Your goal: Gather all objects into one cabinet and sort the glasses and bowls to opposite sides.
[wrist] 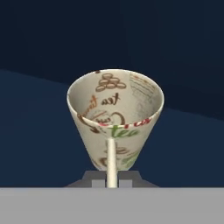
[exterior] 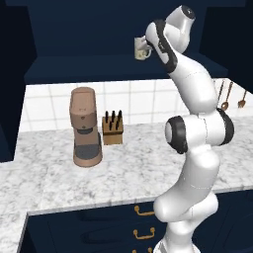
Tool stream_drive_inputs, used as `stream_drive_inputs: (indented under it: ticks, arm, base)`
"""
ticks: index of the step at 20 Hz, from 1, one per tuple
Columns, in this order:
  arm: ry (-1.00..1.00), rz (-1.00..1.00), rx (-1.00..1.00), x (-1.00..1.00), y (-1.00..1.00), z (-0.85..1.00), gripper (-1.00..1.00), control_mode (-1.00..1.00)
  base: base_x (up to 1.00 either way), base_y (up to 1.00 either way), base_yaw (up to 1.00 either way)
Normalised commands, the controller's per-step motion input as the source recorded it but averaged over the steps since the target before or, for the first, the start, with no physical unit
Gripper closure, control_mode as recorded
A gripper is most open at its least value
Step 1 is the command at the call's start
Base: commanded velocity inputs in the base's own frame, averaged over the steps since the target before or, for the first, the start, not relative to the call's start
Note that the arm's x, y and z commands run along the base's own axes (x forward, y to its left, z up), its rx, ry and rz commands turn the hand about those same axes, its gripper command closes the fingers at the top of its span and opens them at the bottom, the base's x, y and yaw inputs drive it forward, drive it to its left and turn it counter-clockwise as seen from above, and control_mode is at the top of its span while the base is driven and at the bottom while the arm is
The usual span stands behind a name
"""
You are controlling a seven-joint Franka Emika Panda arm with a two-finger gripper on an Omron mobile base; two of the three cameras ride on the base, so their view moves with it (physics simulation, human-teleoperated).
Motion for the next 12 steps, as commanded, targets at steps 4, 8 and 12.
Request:
stream_drive_inputs:
  ticks: [4, 8, 12]
  arm:
    - [-0.18, 0.00, 0.02, -0.98, 0.00, 0.34, 1.00, -1.00]
    - [-0.23, 0.00, 0.03, -0.89, 0.00, 0.42, 1.00, -1.00]
    - [-0.17, 0.00, 0.02, -0.61, 0.00, 0.50, 1.00, -1.00]
  base:
    - [0.00, 0.00, 0.00]
    - [0.00, 0.00, 0.00]
    - [0.00, 0.00, 0.00]
